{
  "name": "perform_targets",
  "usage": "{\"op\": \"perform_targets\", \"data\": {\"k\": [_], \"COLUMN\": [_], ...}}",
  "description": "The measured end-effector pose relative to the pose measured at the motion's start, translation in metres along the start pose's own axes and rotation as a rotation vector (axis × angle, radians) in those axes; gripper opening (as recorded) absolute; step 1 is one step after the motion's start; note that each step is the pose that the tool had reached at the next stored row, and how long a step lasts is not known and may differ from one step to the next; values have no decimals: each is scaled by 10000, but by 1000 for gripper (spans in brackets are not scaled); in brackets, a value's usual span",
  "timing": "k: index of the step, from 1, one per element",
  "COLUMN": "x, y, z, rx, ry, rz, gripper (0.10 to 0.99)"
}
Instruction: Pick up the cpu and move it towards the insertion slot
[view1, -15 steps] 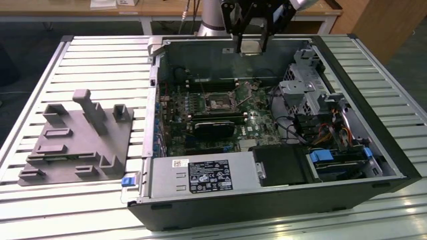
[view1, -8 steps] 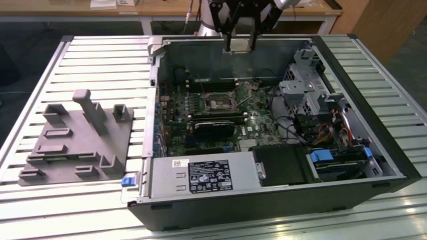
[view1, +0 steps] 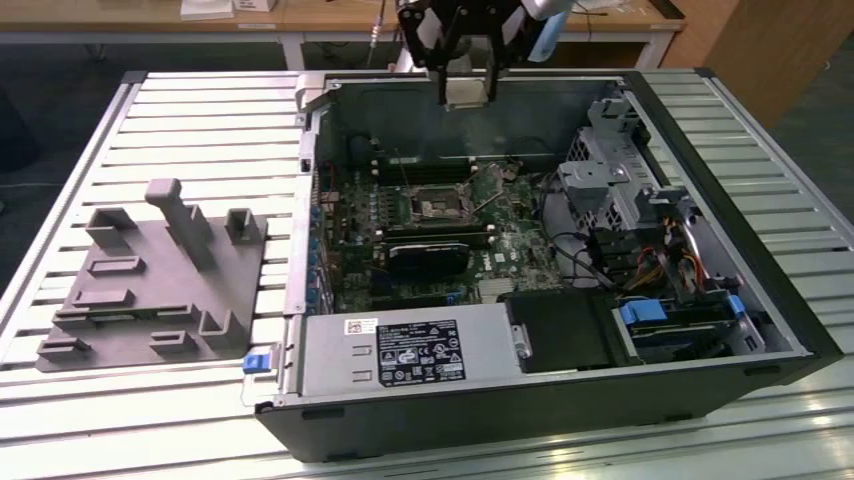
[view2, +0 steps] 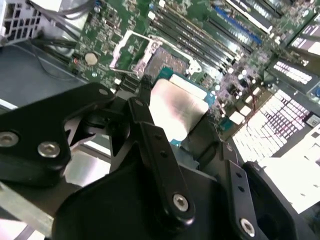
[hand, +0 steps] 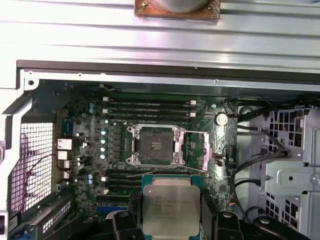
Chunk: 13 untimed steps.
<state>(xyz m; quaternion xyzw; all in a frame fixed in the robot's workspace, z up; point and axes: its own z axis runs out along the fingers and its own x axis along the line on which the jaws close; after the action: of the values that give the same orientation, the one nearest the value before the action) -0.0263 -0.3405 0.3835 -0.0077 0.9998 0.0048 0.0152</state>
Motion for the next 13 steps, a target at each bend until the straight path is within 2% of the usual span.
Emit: {"op": "perform_targets", "data": {"k": [2,4,7,13], "x": [43,72,96,105], "y": [1,2,2,1], "z": [4,7,14,38], "rx": [0,2,4,4], "ry": [-110,-174,-210,-219], "rz": [2,-1,0,-1], "gripper": [545,545,545,545]}}
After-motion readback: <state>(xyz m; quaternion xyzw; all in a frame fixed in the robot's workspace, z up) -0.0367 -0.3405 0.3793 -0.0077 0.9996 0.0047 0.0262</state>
